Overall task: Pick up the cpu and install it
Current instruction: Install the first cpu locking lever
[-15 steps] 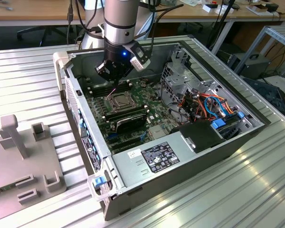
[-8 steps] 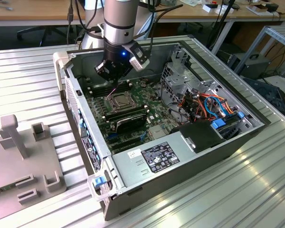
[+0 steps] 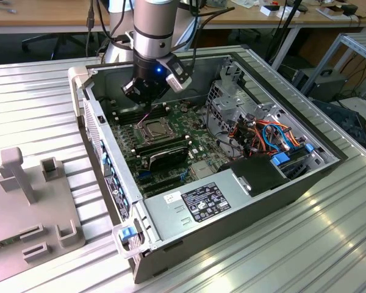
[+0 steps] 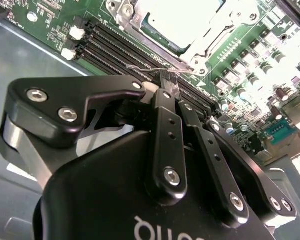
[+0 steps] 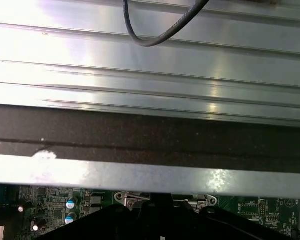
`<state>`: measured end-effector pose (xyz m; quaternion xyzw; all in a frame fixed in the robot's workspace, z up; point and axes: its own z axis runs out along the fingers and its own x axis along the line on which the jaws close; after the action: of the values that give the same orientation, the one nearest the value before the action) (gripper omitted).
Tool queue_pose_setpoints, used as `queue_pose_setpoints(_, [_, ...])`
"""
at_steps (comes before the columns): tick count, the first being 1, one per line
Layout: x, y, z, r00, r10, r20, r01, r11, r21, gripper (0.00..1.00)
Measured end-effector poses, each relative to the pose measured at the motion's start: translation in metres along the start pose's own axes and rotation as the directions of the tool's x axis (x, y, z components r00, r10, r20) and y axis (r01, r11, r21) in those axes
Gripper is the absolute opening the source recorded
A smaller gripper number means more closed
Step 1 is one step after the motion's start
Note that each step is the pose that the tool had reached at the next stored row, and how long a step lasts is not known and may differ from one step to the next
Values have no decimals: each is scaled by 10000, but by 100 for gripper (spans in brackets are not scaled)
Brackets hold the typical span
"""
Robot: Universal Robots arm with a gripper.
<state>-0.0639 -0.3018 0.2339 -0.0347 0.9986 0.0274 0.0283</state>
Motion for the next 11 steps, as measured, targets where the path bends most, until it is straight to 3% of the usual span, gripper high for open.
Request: queue_pose_setpoints(11, [-45,-7,64,10000,2,2,-2,10000,-28,11])
